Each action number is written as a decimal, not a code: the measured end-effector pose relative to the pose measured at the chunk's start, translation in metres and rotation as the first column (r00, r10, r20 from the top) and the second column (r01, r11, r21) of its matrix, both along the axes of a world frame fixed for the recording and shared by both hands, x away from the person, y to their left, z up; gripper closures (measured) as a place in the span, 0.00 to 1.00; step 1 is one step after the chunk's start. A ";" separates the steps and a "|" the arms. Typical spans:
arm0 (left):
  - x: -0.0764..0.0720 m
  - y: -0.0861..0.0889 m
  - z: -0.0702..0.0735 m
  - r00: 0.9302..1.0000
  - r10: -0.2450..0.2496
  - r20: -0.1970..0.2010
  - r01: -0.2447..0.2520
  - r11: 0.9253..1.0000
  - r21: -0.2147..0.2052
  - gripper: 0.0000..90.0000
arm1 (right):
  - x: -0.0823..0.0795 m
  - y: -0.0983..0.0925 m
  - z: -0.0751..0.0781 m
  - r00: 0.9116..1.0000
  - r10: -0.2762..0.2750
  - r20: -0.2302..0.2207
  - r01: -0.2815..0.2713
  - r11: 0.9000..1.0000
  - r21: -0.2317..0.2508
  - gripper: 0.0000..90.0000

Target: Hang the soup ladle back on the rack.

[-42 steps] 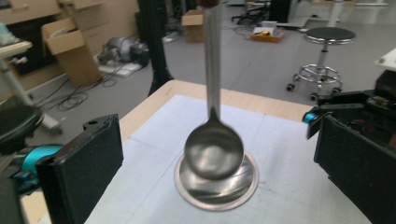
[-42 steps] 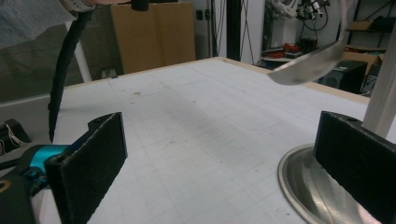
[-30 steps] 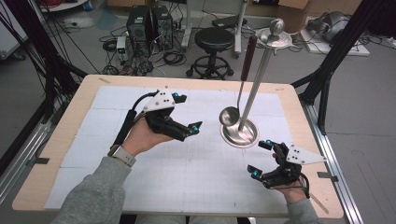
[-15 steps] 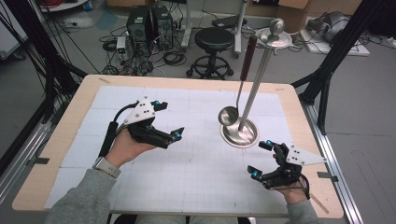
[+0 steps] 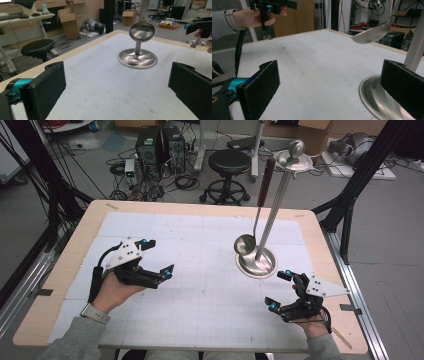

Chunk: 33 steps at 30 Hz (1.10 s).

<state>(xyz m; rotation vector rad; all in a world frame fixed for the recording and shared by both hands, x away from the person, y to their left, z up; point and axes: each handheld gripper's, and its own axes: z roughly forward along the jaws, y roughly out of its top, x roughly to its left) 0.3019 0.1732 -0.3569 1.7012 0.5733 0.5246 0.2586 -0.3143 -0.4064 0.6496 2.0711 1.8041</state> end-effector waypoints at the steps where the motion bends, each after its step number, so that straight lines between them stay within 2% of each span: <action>1: -0.003 0.003 -0.003 1.000 0.001 0.006 -0.001 1.000 -0.013 0.02 | 0.000 0.000 0.000 1.000 0.000 0.000 0.000 1.000 -0.001 0.02; 6: -0.011 0.018 -0.015 1.000 0.020 -0.007 -0.021 0.998 -0.052 0.02 | 0.000 0.001 0.000 1.000 -0.001 -0.002 0.001 1.000 -0.006 0.02; 9: -0.012 0.024 -0.022 0.998 0.019 -0.054 -0.024 0.995 -0.095 0.02 | 0.000 0.002 0.000 1.000 -0.002 -0.002 0.002 1.000 -0.007 0.02; 10: -0.013 0.024 -0.024 0.998 0.019 -0.054 -0.024 0.995 -0.100 0.02 | 0.001 0.002 0.000 1.000 -0.001 -0.001 0.001 1.000 -0.006 0.02; 14: -0.018 0.027 -0.033 0.998 0.030 -0.055 -0.034 0.996 -0.085 0.02 | 0.001 0.002 0.000 1.000 -0.002 0.006 0.002 1.000 0.001 0.02; 18: -0.021 0.034 -0.039 0.997 0.043 -0.060 -0.049 0.994 -0.099 0.02 | 0.000 0.001 0.001 1.000 -0.005 -0.005 0.005 1.000 0.020 0.02; 30: -0.039 0.059 -0.058 0.991 0.125 -0.054 -0.130 0.987 -0.096 0.02 | -0.001 0.001 0.002 1.000 -0.003 0.004 0.003 1.000 0.012 0.02; 33: -0.045 0.063 -0.060 0.990 0.123 -0.068 -0.129 0.986 -0.102 0.02 | -0.002 0.002 0.003 1.000 -0.002 0.011 0.002 1.000 0.014 0.02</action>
